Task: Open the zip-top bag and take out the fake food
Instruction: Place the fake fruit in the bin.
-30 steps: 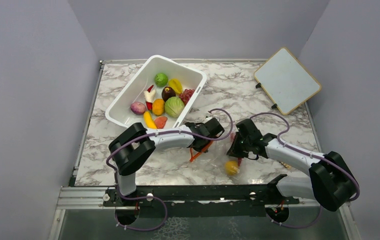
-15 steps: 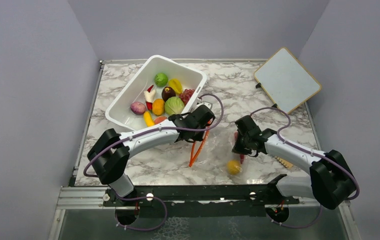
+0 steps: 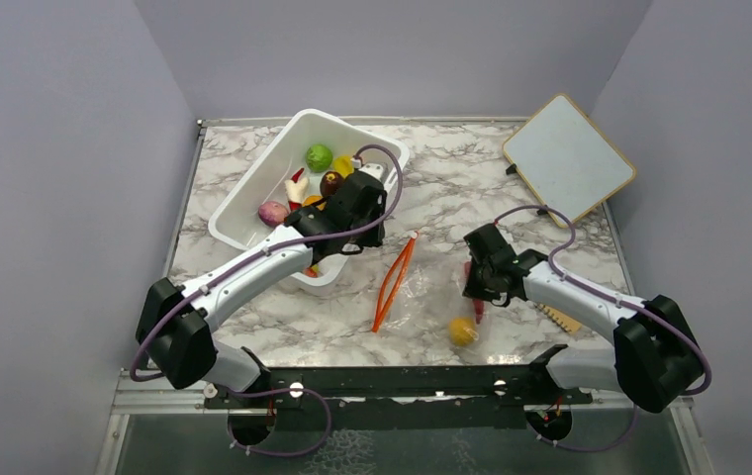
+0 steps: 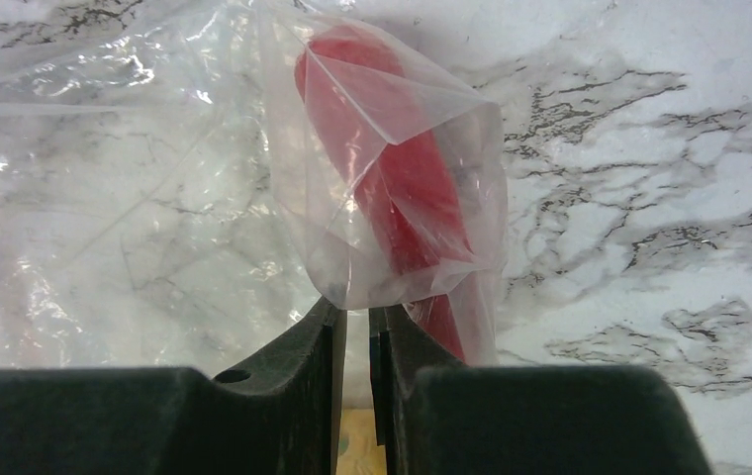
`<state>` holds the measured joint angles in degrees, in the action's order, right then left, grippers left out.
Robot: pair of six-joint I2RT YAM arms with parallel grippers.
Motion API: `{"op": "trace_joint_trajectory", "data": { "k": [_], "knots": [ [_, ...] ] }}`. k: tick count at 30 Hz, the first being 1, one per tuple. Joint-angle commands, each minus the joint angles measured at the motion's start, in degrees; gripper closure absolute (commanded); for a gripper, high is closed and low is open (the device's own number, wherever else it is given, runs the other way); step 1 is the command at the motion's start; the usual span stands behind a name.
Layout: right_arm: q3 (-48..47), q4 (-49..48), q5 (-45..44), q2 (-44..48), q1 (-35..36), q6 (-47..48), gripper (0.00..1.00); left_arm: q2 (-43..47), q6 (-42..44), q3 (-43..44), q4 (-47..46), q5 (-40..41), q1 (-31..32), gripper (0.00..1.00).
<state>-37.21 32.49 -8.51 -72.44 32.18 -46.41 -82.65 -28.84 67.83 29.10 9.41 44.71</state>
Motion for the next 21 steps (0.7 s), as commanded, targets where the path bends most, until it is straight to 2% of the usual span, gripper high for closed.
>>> {"op": "trace_joint_trajectory", "data": {
  "k": [1, 10, 16, 19, 21],
  "knots": [
    [1.3, -0.3, 0.5, 1.5, 0.0, -1.0, 0.84, 3.6, 1.4, 2.3, -0.1, -2.0, -3.6, 0.90],
    [0.8, 2.1, 1.9, 7.4, 0.0, -1.8, 0.84, 7.2, 1.8, 0.4, 1.0, -4.9, -15.2, 0.90],
    [0.6, 3.7, 2.1, 10.2, 0.0, -2.4, 0.84, 7.5, 0.8, -4.1, 1.3, -7.5, -19.5, 0.90],
    [-0.7, 5.9, 1.9, 10.9, 0.0, -2.6, 0.84, 6.6, -0.9, -7.1, 0.9, -9.3, -21.2, 0.87],
    [-1.7, 7.4, 2.0, 11.9, 0.0, -2.6, 0.83, 6.3, -1.3, -8.7, 0.2, -11.2, -22.1, 0.81]
  ]
}}
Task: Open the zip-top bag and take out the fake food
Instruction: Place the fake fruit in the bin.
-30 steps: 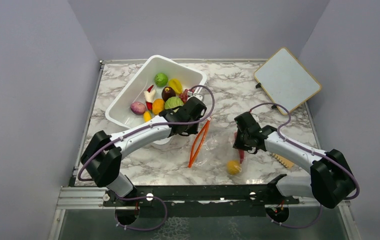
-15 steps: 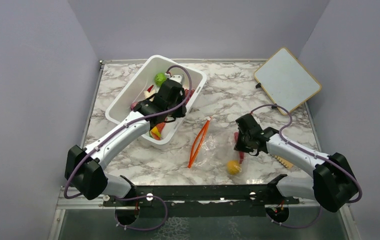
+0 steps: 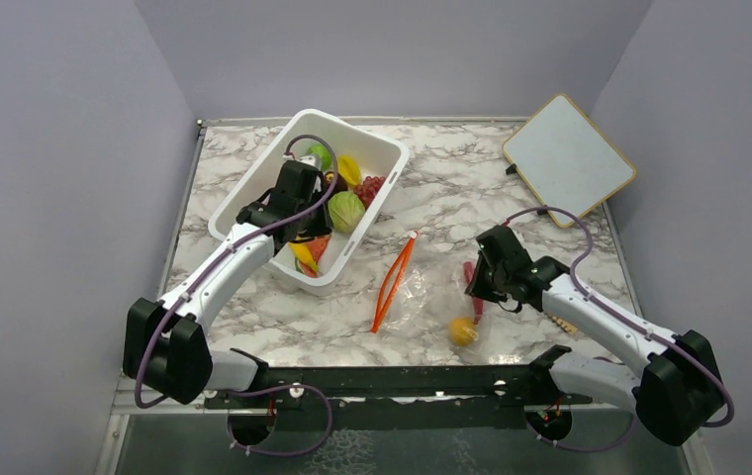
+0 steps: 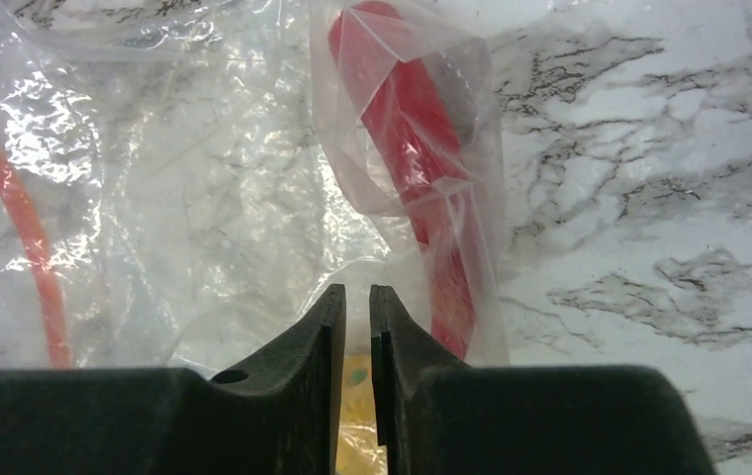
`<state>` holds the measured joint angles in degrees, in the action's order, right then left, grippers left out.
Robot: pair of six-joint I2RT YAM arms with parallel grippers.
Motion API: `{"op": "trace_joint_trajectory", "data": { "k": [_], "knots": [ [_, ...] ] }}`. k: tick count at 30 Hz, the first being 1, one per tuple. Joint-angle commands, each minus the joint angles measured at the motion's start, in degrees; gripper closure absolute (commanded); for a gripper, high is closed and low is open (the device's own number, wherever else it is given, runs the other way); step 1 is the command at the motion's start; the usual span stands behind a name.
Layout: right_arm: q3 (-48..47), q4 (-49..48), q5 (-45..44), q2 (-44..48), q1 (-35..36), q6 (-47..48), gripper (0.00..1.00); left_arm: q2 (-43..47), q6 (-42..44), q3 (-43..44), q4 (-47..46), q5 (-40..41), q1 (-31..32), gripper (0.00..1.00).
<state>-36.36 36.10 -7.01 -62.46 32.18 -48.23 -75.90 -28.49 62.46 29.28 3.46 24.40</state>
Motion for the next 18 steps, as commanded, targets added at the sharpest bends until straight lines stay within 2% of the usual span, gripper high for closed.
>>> {"op": "trace_joint_trajectory", "data": {
  "k": [1, 4, 6, 10, 15, 18],
  "knots": [
    [-2.9, 4.4, 0.6, 2.6, 0.0, -0.6, 0.83, -0.6, -1.8, -3.8, -0.4, -5.9, -2.2, 0.76],
    [-3.4, 5.4, 0.4, 5.5, 0.0, -0.4, 0.81, -0.2, -1.9, -3.7, -0.3, -6.7, -3.0, 0.66],
    [-3.3, 6.3, -0.4, 7.7, 0.0, -0.5, 0.79, 0.6, -1.8, -3.4, -0.3, -5.9, -3.1, 0.51],
    [-2.8, 8.2, -1.8, 11.0, 0.0, -1.1, 0.77, 0.9, -1.2, -3.2, 0.0, -5.6, -3.7, 0.39],
    [-2.6, 9.5, -1.6, 12.3, 0.0, -2.3, 0.76, 1.7, -1.9, -2.5, 0.7, -5.6, -4.0, 0.32],
    [-3.0, 11.0, -1.8, 12.2, 0.0, -3.3, 0.76, 2.6, -1.6, -1.3, 0.1, -8.7, -4.0, 0.32]
  ]
}}
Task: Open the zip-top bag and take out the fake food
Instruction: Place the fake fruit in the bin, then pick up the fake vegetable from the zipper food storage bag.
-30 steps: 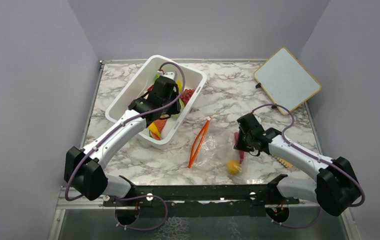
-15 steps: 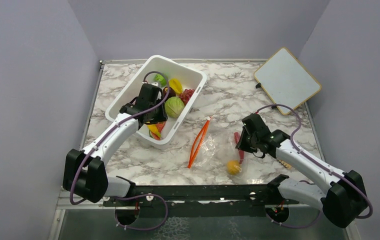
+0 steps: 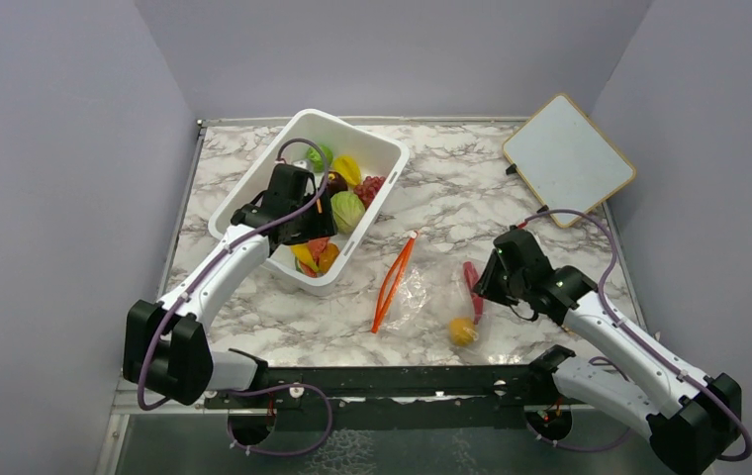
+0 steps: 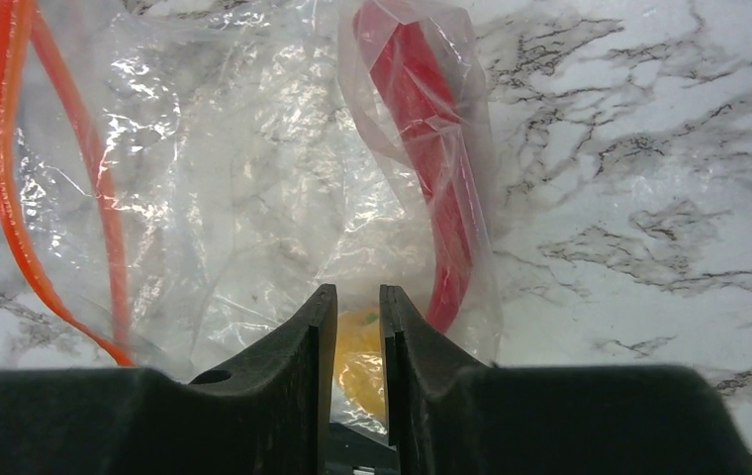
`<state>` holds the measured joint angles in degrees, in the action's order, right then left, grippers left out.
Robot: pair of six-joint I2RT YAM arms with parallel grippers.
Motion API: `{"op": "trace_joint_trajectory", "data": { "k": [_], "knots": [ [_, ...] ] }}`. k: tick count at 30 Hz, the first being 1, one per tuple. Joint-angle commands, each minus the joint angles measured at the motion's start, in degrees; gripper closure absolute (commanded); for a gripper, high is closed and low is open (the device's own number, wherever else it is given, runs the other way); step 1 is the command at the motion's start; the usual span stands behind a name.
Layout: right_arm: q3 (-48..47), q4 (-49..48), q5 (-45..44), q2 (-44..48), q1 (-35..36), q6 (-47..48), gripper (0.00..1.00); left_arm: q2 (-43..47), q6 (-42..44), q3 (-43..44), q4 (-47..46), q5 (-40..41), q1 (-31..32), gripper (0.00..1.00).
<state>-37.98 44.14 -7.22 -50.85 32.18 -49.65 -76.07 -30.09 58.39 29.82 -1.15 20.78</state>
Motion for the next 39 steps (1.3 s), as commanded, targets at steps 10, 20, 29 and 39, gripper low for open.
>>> {"op": "trace_joint_trajectory", "data": {
  "k": [10, 20, 29, 39],
  "knots": [
    [0.5, 6.4, -7.2, -1.5, 0.0, -12.0, 0.71, 2.2, 4.0, 4.0, -7.7, -23.4, 6.6, 0.35],
    [0.8, 5.0, -6.6, -1.1, 0.0, -11.9, 0.72, -6.9, 6.3, 9.3, -2.8, -14.3, 22.9, 0.42],
    [3.9, -5.6, 4.1, -3.0, 0.0, -3.3, 0.72, -8.9, 5.0, 8.7, 0.7, -2.1, 25.8, 0.45],
    [0.8, -10.7, -1.0, -22.5, -0.9, 0.5, 0.72, -10.3, 3.5, 4.9, 0.8, 0.2, 25.8, 0.45]
  ]
}}
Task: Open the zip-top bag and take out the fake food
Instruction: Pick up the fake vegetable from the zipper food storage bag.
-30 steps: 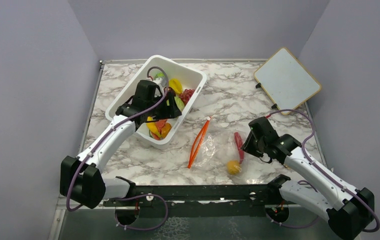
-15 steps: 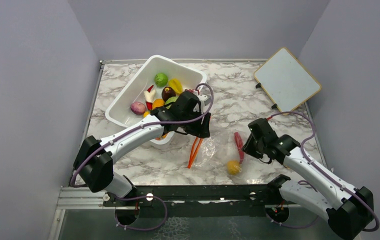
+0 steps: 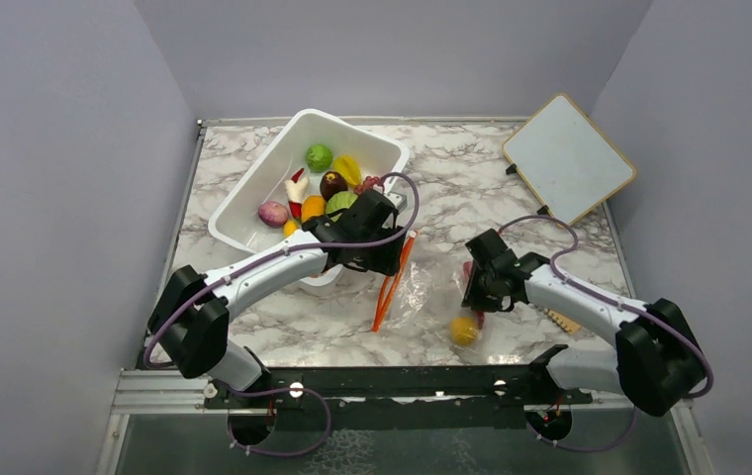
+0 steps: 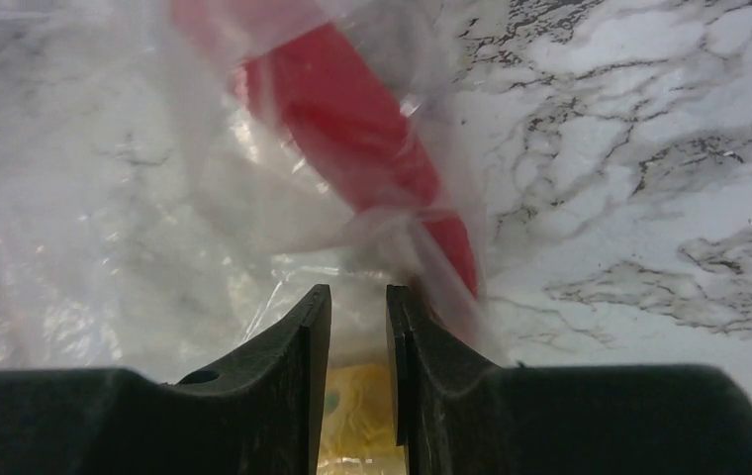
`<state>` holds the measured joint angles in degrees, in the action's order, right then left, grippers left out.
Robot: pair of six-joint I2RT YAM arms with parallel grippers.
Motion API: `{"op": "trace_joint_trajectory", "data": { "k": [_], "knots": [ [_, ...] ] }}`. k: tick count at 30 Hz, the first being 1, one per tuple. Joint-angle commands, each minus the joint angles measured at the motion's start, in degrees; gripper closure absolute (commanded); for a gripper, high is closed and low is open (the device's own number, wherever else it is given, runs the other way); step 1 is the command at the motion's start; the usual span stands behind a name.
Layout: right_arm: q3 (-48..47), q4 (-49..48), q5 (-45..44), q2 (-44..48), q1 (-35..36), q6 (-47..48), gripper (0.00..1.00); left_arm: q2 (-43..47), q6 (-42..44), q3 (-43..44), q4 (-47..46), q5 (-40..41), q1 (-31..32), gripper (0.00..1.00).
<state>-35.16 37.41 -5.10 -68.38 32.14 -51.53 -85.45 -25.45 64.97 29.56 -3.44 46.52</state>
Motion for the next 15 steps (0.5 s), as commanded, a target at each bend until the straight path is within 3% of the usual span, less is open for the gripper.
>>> {"op": "trace_joint_trajectory", "data": {
  "k": [1, 8, 15],
  "knots": [
    [-2.1, -4.6, -3.3, -6.4, -1.4, 2.8, 0.72, -1.3, -1.4, -2.0, 1.1, 2.5, 0.1, 0.45],
    [-2.5, -8.2, -4.8, -9.9, -2.0, 8.8, 0.73, -2.2, -2.6, -3.0, 0.9, 4.7, 0.1, 0.50],
    [-2.0, -7.3, -7.5, -9.1, -2.3, 10.4, 0.73, 0.3, -6.6, -3.8, 0.8, 11.3, 0.1, 0.64]
  ]
}}
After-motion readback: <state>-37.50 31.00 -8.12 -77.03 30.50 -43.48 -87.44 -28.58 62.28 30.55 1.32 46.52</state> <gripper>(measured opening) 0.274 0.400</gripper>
